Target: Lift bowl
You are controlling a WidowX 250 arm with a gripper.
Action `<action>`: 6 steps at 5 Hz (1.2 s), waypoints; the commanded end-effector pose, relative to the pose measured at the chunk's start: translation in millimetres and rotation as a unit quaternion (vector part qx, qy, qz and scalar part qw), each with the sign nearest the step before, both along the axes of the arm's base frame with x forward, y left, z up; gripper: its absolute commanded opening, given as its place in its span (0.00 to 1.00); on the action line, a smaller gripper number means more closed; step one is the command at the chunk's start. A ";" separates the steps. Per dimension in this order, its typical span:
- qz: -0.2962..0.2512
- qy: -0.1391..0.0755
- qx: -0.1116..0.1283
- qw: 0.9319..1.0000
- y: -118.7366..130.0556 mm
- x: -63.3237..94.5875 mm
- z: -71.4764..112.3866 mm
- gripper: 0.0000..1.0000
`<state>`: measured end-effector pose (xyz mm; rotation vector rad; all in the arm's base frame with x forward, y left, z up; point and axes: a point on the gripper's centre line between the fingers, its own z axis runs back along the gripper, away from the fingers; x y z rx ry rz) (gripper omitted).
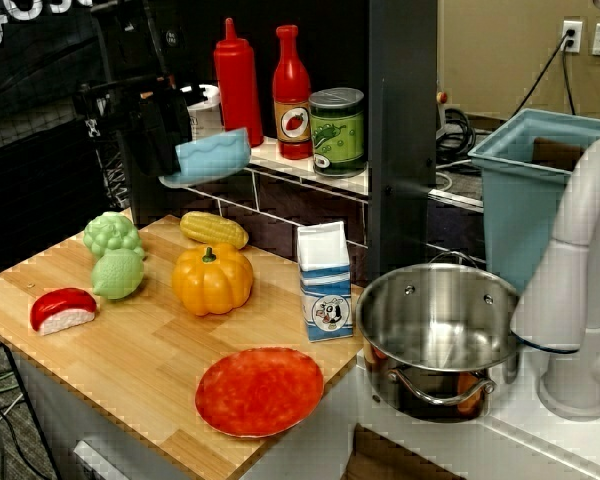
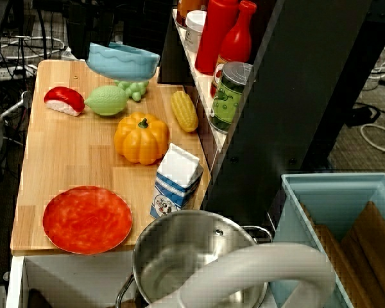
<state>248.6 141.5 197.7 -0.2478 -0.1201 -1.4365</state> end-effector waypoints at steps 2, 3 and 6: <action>0.005 -0.034 0.021 0.999 7.2 0.4 23.4 0.00; 0.005 -0.036 0.020 0.999 7.5 0.0 24.2 0.00; 0.009 -0.036 0.018 0.999 9.7 0.7 25.3 0.00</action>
